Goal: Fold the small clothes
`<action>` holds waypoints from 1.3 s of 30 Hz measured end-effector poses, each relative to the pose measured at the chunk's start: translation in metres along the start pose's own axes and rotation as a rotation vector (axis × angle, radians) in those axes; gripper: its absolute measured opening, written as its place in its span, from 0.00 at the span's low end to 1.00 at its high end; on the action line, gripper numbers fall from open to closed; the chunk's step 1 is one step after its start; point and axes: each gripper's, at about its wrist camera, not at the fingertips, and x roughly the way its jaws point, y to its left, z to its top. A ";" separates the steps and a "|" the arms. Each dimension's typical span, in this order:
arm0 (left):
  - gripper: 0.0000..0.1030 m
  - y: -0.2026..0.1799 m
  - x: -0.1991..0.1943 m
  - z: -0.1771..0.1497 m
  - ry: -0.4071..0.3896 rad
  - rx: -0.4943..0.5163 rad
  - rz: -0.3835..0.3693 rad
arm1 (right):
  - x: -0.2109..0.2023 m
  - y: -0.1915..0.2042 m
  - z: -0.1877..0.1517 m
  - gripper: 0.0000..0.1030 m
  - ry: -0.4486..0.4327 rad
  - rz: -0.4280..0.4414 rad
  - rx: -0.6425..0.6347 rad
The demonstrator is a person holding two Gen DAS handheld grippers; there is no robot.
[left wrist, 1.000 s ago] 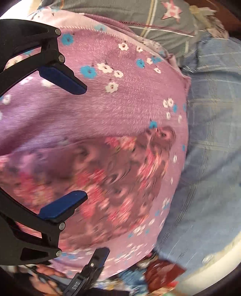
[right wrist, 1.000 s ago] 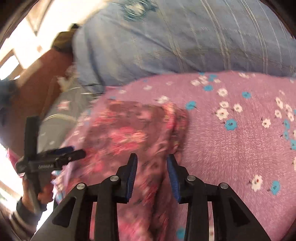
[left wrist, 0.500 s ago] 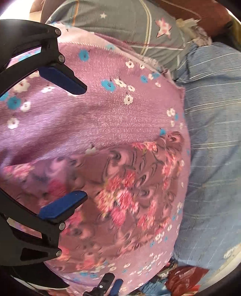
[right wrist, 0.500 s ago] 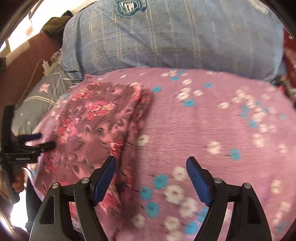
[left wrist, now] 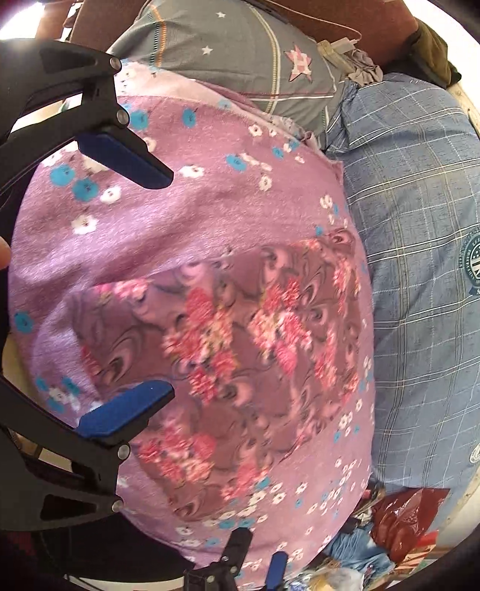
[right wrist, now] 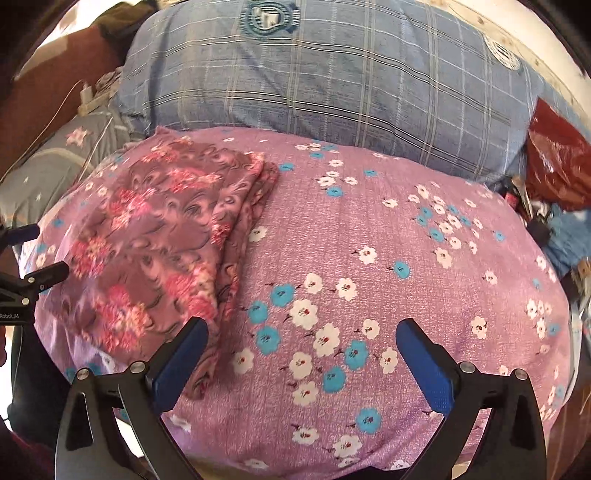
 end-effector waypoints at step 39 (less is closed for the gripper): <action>1.00 -0.047 -0.032 -0.007 -0.089 0.095 -0.118 | -0.008 0.006 -0.010 1.00 0.015 0.000 0.016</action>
